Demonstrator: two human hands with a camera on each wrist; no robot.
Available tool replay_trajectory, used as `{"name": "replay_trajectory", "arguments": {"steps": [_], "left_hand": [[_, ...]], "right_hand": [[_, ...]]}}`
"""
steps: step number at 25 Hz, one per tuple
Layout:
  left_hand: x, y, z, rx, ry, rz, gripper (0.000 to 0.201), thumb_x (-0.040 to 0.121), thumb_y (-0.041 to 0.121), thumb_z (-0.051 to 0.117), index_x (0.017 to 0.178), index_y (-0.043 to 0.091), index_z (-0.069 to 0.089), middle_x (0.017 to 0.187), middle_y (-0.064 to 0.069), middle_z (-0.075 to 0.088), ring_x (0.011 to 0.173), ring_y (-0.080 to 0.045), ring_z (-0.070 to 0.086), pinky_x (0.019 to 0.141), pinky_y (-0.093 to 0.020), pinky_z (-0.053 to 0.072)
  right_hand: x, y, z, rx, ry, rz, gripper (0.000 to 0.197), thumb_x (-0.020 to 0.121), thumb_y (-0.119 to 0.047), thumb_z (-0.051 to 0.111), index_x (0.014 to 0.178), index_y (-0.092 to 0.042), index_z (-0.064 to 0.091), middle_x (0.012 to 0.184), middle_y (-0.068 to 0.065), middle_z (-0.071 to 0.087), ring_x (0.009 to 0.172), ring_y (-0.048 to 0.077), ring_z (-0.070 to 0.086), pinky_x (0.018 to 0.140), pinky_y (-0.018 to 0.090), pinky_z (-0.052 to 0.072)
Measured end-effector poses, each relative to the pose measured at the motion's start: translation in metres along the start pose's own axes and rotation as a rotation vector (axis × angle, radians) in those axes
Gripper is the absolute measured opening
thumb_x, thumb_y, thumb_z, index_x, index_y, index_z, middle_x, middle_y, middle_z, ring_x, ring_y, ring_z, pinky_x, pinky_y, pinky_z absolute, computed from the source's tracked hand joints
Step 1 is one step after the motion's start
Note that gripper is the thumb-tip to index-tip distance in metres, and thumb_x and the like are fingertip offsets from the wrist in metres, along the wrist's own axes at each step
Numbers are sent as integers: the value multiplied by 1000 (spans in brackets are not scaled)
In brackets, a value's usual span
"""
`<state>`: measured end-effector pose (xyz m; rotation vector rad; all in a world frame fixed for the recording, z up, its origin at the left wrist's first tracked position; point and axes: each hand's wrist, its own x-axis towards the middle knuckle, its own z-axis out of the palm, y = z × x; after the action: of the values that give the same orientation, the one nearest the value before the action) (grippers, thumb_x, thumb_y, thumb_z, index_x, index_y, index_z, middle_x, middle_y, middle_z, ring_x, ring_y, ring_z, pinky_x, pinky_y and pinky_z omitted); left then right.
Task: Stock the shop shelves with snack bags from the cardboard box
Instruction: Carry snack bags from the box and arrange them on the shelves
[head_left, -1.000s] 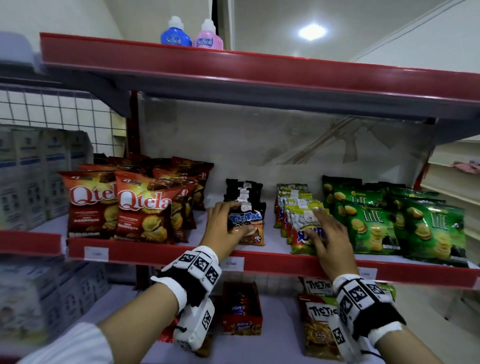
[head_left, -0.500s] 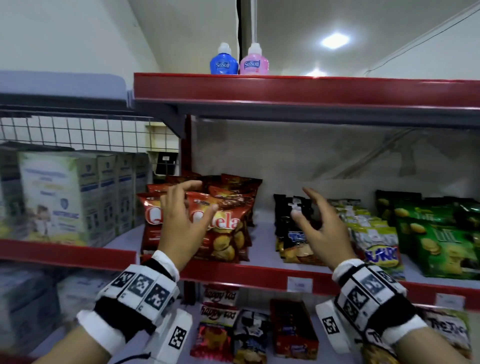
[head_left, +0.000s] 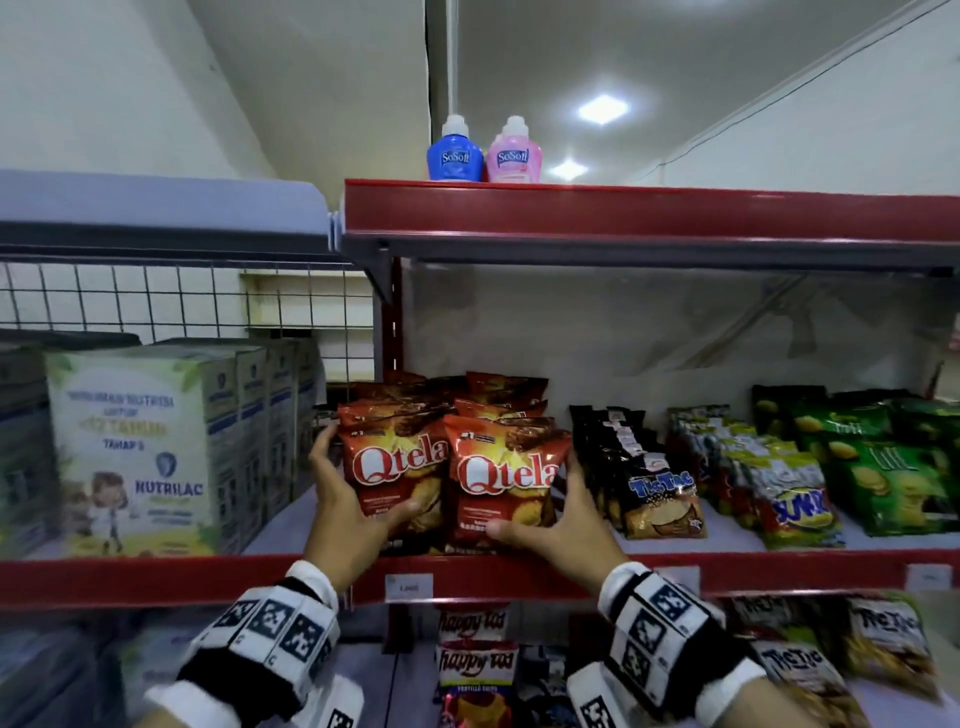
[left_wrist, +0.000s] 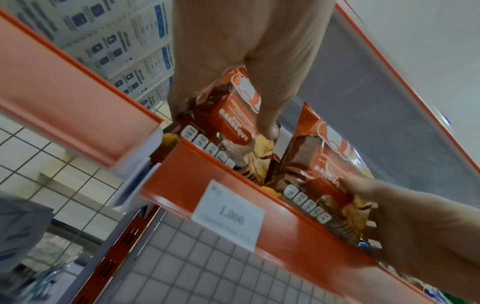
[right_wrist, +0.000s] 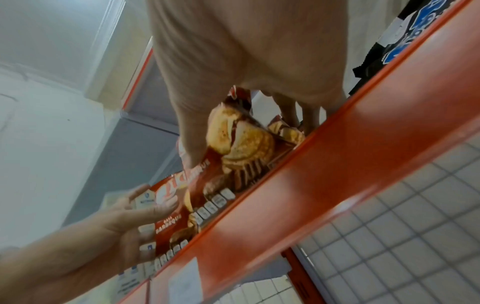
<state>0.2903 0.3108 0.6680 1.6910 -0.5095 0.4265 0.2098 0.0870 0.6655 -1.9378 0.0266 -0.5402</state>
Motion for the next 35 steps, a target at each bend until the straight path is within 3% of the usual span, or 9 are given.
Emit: {"name": "replay_trajectory", "arguments": {"steps": [3, 5, 14, 21, 23, 25, 28, 32, 35], "left_hand": [[6, -12, -7, 2, -40, 35, 105, 70, -8, 76, 140, 30, 7, 137, -4, 38, 124, -20, 48, 103, -36, 39], [10, -16, -12, -10, -73, 41, 106, 71, -7, 76, 140, 32, 6, 137, -2, 38, 123, -18, 49, 101, -33, 39], [21, -36, -3, -6, -133, -83, 108, 73, 8, 79, 138, 43, 1, 147, -11, 36, 137, -28, 33, 113, -53, 29], [14, -14, -4, 98, -24, -72, 111, 65, 30, 85, 139, 41, 3, 151, -4, 20, 142, -26, 18, 115, -49, 22], [14, 11, -4, 229, 58, 40, 107, 60, 53, 78, 139, 38, 7, 152, -1, 14, 142, -23, 14, 115, -48, 17], [23, 37, -4, 341, 69, 138, 97, 62, 64, 66, 140, 35, 15, 150, 0, 16, 141, -22, 13, 114, -47, 16], [44, 78, -1, 398, -121, 140, 69, 71, 72, 47, 130, 38, 38, 152, 8, 13, 143, -18, 7, 114, -47, 15], [66, 110, 26, 675, -510, 100, 72, 71, 74, 22, 131, 40, 43, 154, 6, 22, 140, -19, 25, 115, -46, 25], [67, 113, 49, 787, -735, 161, 79, 70, 80, 30, 139, 41, 34, 149, 7, 36, 131, -13, 39, 106, -30, 33]], "right_hand": [[-1, 3, 5, -61, 95, 37, 102, 64, -27, 86, 144, -31, 21, 110, -30, 46, 101, -6, 51, 78, 0, 39], [1, 2, -5, -80, 118, 84, 101, 66, -26, 85, 145, -29, 22, 118, -18, 51, 110, 7, 52, 94, 16, 43], [9, 2, -29, -189, 73, 194, 84, 67, -23, 84, 134, -27, 34, 116, 1, 63, 109, 23, 60, 103, 48, 43], [-3, -25, -45, -108, -22, 132, 120, 46, -76, 71, 146, -33, 20, 129, -20, 44, 121, 8, 45, 104, 32, 33], [11, -45, -78, -141, 67, 117, 107, 59, -77, 65, 146, -26, 30, 133, -14, 46, 121, 10, 47, 104, 34, 38], [38, -65, -112, -259, 60, 75, 62, 80, -54, 63, 131, -20, 52, 125, -3, 60, 102, 10, 59, 85, 26, 47], [87, -87, -137, -472, -39, 14, 21, 92, -24, 58, 113, -22, 62, 111, 4, 67, 85, 12, 64, 68, 19, 43], [144, -72, -127, -906, -272, -75, 27, 93, -25, 57, 120, -24, 61, 118, 1, 66, 98, 17, 66, 82, 19, 43], [166, -51, -100, -1016, -401, -116, 35, 92, -30, 58, 128, -29, 58, 135, -1, 56, 115, 19, 57, 94, 20, 38]]}}
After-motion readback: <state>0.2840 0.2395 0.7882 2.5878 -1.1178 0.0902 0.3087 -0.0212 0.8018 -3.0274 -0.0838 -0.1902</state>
